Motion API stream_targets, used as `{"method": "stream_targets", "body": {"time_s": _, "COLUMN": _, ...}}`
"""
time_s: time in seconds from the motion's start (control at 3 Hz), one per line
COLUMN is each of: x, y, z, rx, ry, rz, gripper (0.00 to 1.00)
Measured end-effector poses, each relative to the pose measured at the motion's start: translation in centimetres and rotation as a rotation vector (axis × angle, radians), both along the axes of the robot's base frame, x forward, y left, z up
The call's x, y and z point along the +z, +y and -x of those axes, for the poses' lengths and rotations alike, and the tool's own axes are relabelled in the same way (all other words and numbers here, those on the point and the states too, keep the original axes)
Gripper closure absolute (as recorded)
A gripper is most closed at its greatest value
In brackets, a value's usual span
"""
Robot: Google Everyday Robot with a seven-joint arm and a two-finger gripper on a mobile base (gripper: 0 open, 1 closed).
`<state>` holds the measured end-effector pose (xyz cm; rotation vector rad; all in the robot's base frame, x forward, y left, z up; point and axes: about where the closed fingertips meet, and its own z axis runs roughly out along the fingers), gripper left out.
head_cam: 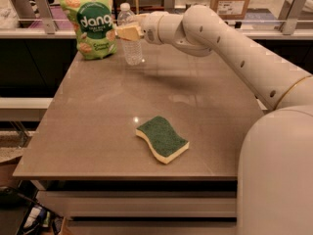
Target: Move water bottle near green rice chip bag
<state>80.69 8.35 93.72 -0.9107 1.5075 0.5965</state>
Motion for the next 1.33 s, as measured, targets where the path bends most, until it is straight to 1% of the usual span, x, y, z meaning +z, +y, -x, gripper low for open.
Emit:
{"method": "stream_targets", "body": {"time_s": 0.33, "x": -0.05, "y": 0.3, "z": 0.04, "rx": 0.004, "ry": 0.001, "rz": 0.0, "gripper": 0.83}}
{"method": "stream_targets", "body": {"time_s": 1.33, "x": -0.26, "y": 1.21, "z": 0.18, "rx": 0.016, "ry": 0.005, "rz": -0.002, "gripper": 0.12}}
